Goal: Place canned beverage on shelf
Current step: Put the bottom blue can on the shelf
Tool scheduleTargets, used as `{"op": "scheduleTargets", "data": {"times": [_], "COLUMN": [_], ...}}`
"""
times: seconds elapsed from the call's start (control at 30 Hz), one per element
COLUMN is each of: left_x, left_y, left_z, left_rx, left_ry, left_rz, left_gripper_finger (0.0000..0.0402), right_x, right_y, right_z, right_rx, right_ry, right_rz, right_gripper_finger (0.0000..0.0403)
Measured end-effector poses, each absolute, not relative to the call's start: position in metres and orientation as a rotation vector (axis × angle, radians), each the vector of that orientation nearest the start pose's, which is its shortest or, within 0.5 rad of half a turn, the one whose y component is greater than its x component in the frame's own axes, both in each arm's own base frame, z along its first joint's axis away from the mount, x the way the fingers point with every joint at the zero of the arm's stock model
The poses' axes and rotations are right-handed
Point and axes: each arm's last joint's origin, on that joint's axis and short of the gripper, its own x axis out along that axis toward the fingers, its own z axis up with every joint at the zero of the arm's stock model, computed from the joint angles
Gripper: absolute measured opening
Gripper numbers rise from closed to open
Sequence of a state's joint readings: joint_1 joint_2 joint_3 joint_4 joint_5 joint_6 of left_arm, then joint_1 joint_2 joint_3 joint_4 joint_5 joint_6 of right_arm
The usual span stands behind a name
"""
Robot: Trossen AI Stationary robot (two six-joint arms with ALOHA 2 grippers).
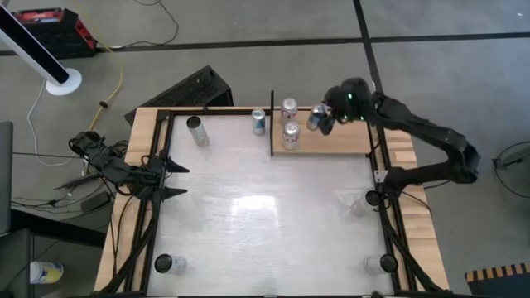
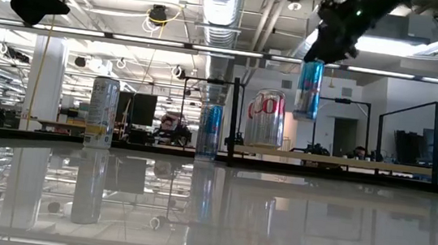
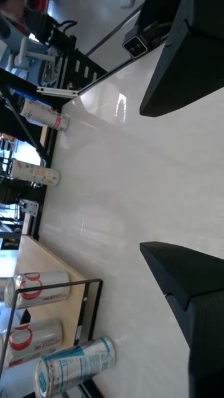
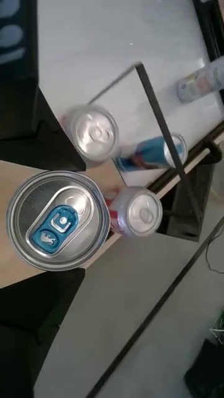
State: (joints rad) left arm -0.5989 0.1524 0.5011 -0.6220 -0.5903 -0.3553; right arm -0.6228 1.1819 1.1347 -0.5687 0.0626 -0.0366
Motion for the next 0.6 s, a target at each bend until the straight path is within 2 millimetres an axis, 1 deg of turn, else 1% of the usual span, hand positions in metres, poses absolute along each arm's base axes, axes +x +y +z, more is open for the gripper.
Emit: {"op": "scheduleTargets", "data": {"times": [0.13, 0.27, 0.4, 0.5, 0.6], "left_x": [0.056, 0.056, 0.056, 0.056, 0.056], "left_y": [-0.019, -0.019, -0.019, -0.019, -0.019], "left_z": [0.259, 0.259, 0.259, 0.259, 0.259], "left_rx": [-0.201, -0.2, -0.201, -0.201, -0.201], "left_ry": [0.224, 0.225, 0.224, 0.224, 0.224], "left_rz": [0.032, 0.032, 0.032, 0.032, 0.032], "left_gripper_finger": [0.033, 0.033, 0.033, 0.033, 0.033], "right_x": [0.2, 0.204, 0.208, 0.207, 0.203], "right_y": [-0.174, -0.196, -0.213, -0.224, -0.231], "right_z": [0.331, 0.321, 0.311, 0.311, 0.308], "right_rx": [0.185, 0.169, 0.172, 0.181, 0.177], "right_ry": [0.629, 0.677, 0.725, 0.718, 0.727], "right_rz": [-0.635, -0.649, -0.645, -0.625, -0.622], "right_gripper_finger": [0.0266, 0.0266, 0.0266, 0.0266, 0.0266]}}
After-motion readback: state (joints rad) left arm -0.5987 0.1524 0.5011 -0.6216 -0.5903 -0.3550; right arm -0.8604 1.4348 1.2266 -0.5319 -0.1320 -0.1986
